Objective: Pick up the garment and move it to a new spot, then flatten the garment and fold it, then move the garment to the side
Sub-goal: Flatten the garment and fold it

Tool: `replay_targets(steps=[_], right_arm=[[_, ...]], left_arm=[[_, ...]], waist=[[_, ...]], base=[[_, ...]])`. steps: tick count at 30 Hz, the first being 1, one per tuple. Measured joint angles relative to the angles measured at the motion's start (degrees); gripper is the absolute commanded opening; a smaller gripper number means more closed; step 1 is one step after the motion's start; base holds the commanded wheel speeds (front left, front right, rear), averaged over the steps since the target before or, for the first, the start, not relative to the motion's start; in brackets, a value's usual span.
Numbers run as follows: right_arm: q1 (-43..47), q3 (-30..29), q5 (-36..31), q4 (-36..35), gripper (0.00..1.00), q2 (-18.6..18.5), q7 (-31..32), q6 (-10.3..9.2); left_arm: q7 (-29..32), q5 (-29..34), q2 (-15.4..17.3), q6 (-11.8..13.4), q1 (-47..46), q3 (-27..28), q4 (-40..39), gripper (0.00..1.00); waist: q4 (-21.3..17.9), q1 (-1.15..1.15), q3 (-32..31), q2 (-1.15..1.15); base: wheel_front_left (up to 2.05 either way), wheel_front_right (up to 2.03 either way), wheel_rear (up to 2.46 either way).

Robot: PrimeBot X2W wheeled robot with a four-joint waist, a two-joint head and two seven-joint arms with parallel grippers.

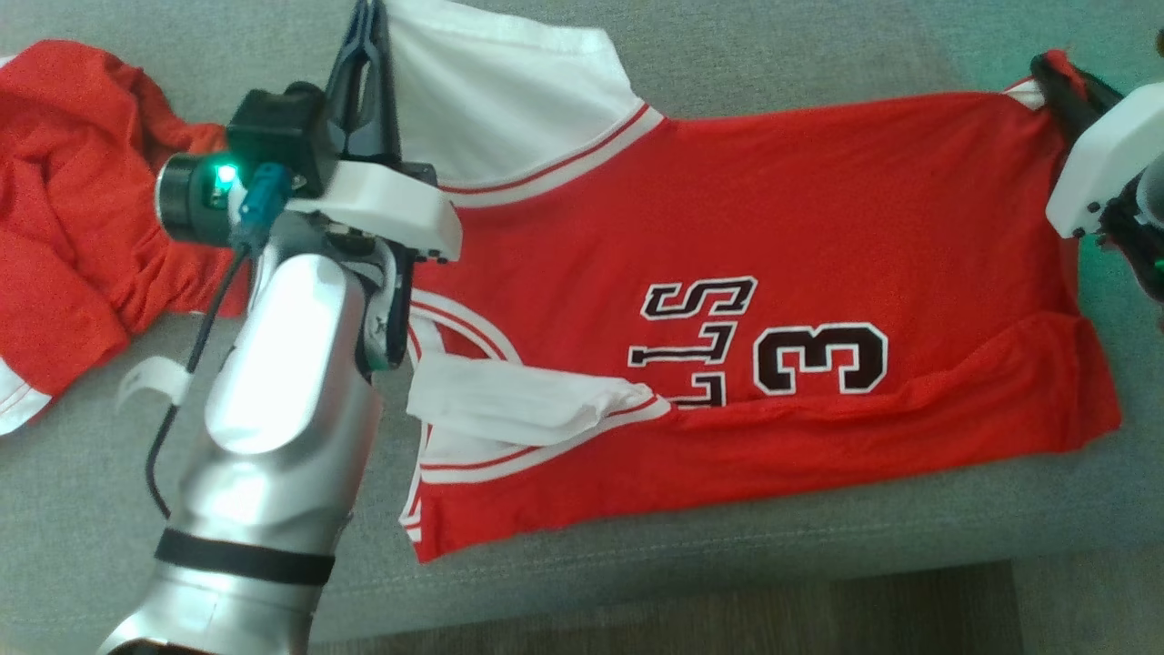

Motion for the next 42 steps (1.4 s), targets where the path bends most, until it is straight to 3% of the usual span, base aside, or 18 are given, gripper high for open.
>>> replay_targets(steps=[10,16,21,33,42], right_arm=[[-5.8,-2.29,-0.1,7.22,0.0,2.98,-6.19,0.0],[-6.75,0.47,-0.55,9.35,0.0,4.24,-7.7,0.0],[-4.08,2.11,0.87,10.07,0.0,3.24,-8.82,0.0],[4.11,4.85,5.39,9.32,0.0,0.68,-8.6,0.0],[8.99,7.09,7.73,8.57,0.0,-0.81,-6.33,0.0]], left_arm=[[0.01,0.03,0.1,-2.63,-5.63,2.27,4.11,0.0],[0.0,0.1,0.09,-3.69,-7.47,3.18,4.02,0.0],[0.0,0.11,0.11,-5.13,1.13,3.04,0.79,0.0],[0.01,0.09,0.93,-5.93,16.62,2.68,-9.25,0.0],[4.02,1.37,4.65,-7.57,28.89,-2.58,-17.8,0.0]], waist=[[0.0,0.0,1.21,0.0],[-0.23,0.0,0.67,0.0],[-0.16,0.0,-2.04,0.0],[0.84,0.0,-8.53,0.0],[2.66,0.0,-12.04,0.0]], base=[[0.0,0.0,0.0],[0.0,0.0,0.0],[0.0,0.0,0.0],[0.0,0.0,0.0],[0.0,0.0,0.0]])
